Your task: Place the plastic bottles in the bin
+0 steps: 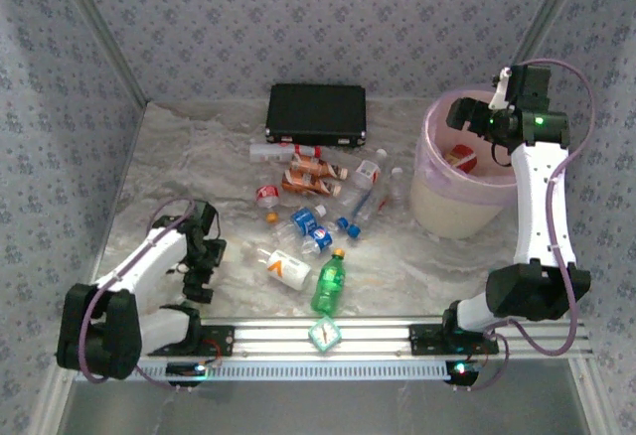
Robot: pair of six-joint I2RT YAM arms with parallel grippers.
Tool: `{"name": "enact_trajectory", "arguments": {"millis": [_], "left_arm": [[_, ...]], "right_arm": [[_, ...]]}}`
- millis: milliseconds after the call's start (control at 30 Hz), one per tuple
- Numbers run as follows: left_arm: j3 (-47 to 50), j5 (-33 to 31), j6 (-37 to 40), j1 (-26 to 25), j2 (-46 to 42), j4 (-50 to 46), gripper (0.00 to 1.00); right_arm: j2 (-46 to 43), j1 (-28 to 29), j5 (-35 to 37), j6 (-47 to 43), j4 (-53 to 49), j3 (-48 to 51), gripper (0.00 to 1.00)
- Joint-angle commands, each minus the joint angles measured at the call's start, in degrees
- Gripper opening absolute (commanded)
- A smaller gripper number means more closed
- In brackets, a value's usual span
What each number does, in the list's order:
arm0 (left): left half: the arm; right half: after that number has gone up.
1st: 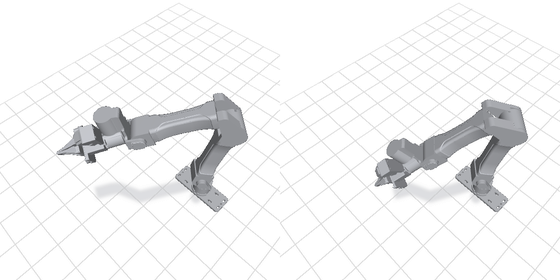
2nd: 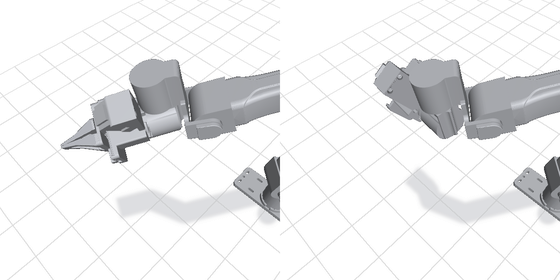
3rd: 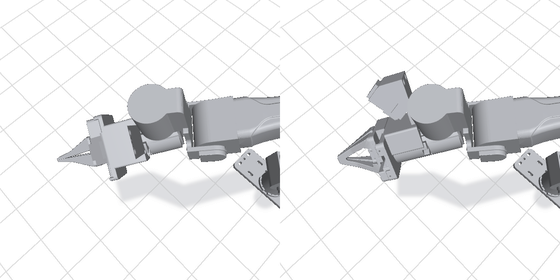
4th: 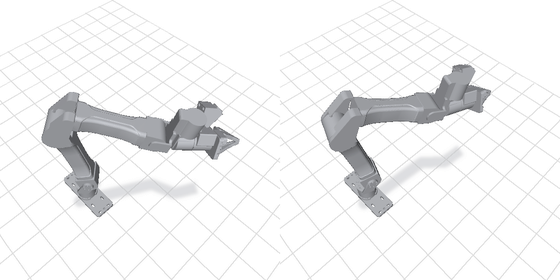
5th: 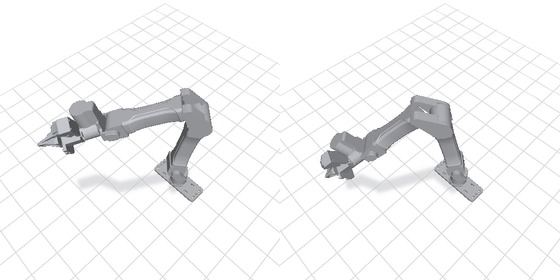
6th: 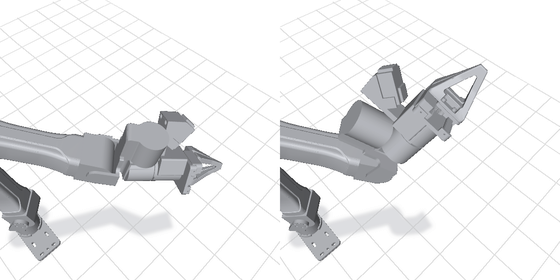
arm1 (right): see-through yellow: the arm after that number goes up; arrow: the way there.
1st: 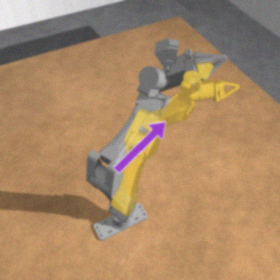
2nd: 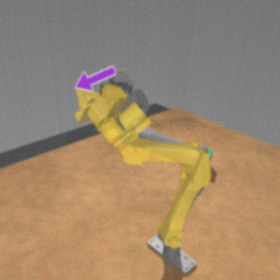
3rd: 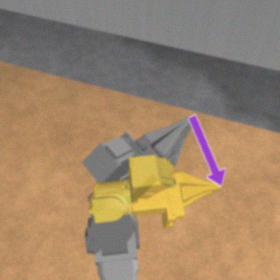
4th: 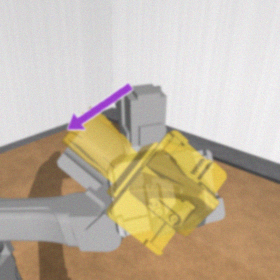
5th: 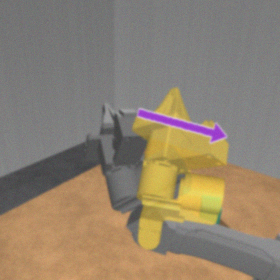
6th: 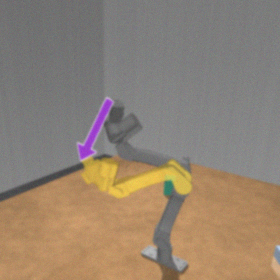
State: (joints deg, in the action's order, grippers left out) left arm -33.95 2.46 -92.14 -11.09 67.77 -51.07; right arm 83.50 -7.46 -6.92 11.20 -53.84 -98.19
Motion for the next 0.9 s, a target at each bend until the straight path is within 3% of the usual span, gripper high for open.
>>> {"name": "enact_trajectory", "arguments": {"millis": [0,333,433,700,867], "left_arm": [[-2.33,-2.59,8.01,2.39,2.55,1.51,0.99],[-24.03,-5.45,44.32,4.39,21.46,1.05,1.00],[-31.38,-7.00,51.44,4.42,27.71,-1.38,1.00],[-37.46,-9.49,59.63,4.21,21.35,-10.40,1.00],[-30.95,-11.71,52.06,7.36,13.51,-14.76,1.00]], "right_arm": [[-1.41,0.16,-0.96,-0.66,-1.08,-1.79,0.96],[-1.41,1.12,-0.60,-0.22,-0.47,-1.72,0.96],[-1.25,1.25,-0.61,-0.17,-0.73,-2.00,0.96],[-1.47,0.85,-0.27,0.05,-0.75,-2.84,0.96],[-0.66,0.19,-1.44,-0.19,0.15,-2.71,0.96]]}}
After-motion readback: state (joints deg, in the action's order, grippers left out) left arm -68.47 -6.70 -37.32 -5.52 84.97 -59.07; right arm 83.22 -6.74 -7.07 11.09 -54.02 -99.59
